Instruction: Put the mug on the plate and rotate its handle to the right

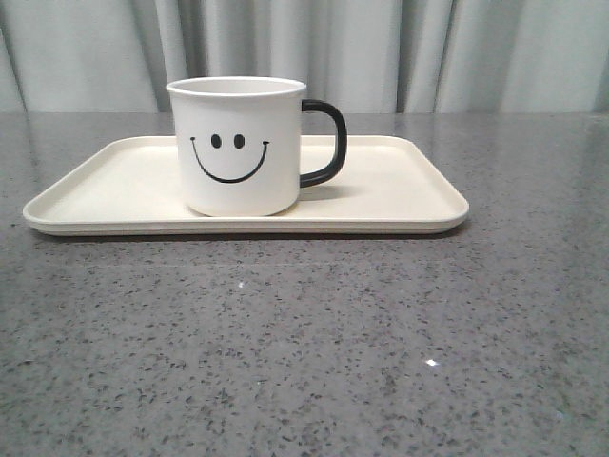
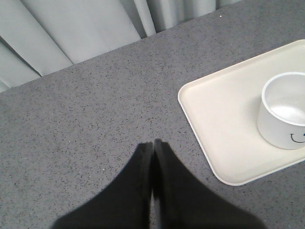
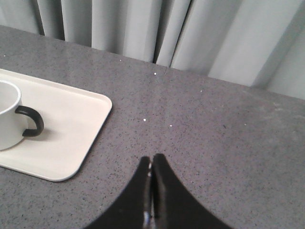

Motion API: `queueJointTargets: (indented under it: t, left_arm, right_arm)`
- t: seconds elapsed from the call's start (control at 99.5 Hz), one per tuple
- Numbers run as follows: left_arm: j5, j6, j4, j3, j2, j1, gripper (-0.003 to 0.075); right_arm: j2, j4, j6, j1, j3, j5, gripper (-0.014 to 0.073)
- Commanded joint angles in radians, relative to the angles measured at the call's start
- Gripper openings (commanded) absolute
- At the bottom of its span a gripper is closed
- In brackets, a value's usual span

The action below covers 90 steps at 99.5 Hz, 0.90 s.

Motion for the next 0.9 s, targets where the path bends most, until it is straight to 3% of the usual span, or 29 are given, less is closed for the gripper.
queueJointTargets:
  t: [0.0, 0.754, 0.814, 0.894]
  left_arm:
    - [-0.07, -0.011, 0.005, -0.021, -0.004, 0.0, -0.002]
    - [-0.065, -0.011, -0.015, -0.019, -0.004, 0.0, -0.002]
    - [-0.105, -0.011, -0.034, 0.0, -0.032, 0.024, -0.002]
    - [-0.274, -0.011, -0.079, 0.081, -0.093, 0.076, -0.002]
  right_arm:
    - [0.006, 0.004, 0.003, -0.007, -0.02, -0.045, -0.012]
    - [0.006, 0.004, 0.003, -0.007, -0.02, -0.045, -0.012]
    - [0.006, 0.004, 0.003, -0.007, -0.02, -0.045, -0.012]
    - [0.006, 0.004, 0.003, -0.007, -0.02, -0.045, -0.012]
